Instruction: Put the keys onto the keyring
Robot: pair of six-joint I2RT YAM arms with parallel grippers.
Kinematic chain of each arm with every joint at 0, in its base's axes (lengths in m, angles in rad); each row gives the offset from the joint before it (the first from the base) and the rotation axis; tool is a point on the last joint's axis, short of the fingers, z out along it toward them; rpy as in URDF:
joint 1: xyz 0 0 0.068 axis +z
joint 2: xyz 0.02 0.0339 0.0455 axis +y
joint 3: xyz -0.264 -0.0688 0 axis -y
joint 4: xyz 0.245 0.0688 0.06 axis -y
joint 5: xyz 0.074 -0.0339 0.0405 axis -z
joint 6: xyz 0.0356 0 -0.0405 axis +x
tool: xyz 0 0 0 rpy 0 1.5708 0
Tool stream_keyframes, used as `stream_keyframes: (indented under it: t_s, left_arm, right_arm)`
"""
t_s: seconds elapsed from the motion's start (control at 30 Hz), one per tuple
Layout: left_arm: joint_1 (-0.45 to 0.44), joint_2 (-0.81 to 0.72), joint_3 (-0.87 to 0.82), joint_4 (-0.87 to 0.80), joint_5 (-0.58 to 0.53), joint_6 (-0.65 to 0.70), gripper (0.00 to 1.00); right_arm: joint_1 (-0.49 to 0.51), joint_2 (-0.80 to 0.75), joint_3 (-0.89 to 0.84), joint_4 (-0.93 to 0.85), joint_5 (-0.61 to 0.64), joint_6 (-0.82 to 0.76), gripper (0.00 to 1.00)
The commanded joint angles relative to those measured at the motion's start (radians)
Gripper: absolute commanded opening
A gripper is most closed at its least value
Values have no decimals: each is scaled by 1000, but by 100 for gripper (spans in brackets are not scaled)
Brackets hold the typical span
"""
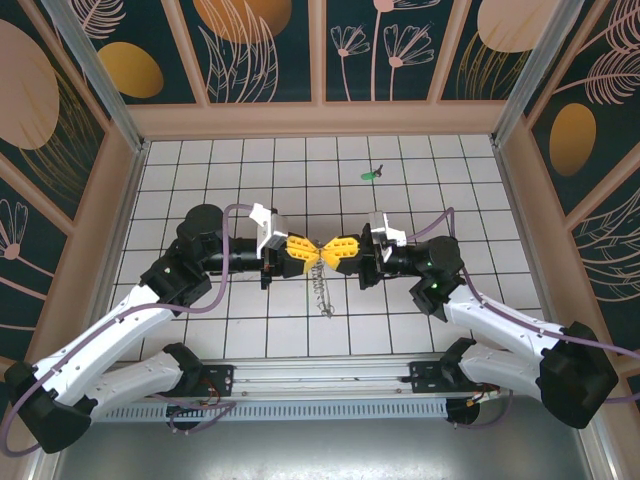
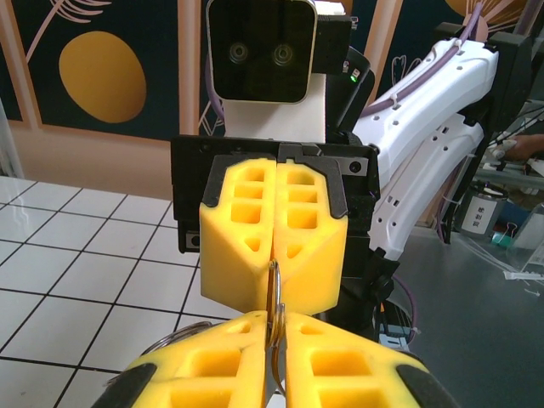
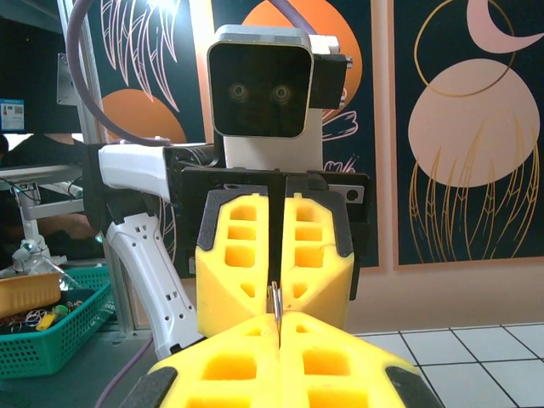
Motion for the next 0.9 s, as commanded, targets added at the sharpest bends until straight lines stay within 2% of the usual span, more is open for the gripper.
stream_keyframes:
  t_s: [0.0, 0.17, 0.4, 0.57, 0.87]
  left_arm:
    - [-2, 5, 34, 34, 8, 6, 12]
    - [-3, 3, 37, 27, -1, 12, 13]
    - [-2, -5, 49, -10, -9, 25, 21]
    - [-3, -3, 71, -58, -22, 54, 7]
    - [-2, 29, 74, -70, -14, 67, 8]
  right_arm:
    - [1, -2, 2, 31, -14, -16, 0]
    - [1, -3, 1, 18, -16, -25, 0]
    - [-1, -5, 4, 17, -17, -27, 0]
    - [0, -4, 4, 25, -23, -25, 0]
    - [0, -4, 9, 35, -31, -21, 0]
